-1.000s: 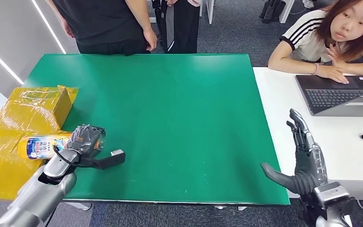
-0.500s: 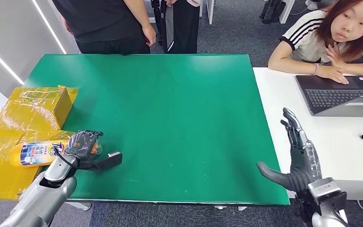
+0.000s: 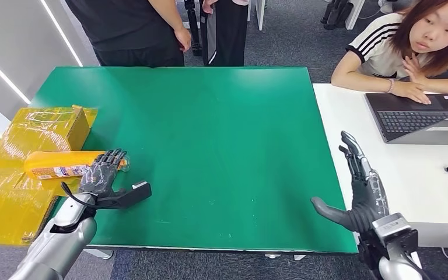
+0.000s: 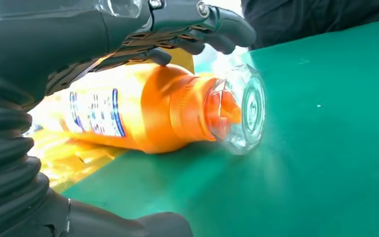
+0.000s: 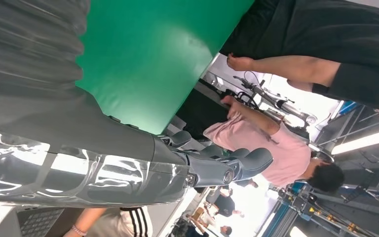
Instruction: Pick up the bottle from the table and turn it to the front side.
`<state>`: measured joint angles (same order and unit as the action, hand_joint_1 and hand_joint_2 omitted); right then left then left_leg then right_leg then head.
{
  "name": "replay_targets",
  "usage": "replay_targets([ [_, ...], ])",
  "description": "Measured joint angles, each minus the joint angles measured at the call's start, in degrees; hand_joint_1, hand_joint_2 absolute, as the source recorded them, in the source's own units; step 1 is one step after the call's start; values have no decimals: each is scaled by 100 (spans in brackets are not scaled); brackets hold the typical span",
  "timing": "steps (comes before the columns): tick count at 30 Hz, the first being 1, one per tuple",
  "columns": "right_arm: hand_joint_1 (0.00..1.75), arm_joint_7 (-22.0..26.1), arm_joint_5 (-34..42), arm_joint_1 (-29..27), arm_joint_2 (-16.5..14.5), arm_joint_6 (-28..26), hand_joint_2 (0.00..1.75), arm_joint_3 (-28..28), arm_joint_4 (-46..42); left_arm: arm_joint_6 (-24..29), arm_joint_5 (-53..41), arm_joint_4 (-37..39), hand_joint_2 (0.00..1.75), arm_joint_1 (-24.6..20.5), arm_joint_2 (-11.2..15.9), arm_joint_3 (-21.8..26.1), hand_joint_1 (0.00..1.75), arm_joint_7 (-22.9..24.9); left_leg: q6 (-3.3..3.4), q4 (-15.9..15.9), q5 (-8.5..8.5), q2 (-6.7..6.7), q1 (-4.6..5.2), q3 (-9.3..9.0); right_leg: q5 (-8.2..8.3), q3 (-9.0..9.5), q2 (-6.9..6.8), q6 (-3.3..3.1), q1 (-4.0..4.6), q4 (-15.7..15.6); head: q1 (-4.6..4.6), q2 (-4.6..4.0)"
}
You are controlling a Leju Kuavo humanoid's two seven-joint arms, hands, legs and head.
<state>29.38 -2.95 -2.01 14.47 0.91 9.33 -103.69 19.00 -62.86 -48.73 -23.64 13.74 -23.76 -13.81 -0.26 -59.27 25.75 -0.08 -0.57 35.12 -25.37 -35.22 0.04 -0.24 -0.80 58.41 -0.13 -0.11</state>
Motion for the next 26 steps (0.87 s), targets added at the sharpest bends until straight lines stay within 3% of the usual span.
replay_targets([
  [7,0,-10,59,-1,0,-44,175,28,38,-404,1790,-332,175,243,-221,274,0,-720,0,-1,0,0,1,1,0,0,-2,0,-1,-1,1,1],
  [12,0,-20,125,15,0,-105,175,51,97,-530,3063,-810,175,473,-382,477,0,-964,0,-1,0,1,0,1,0,-1,0,0,0,-1,-1,1],
  [26,0,-51,280,164,0,-303,175,197,342,147,4597,-2011,175,857,-753,548,0,-1959,1,-1,1,-3,0,5,-1,-2,-4,2,0,-2,1,0],
])
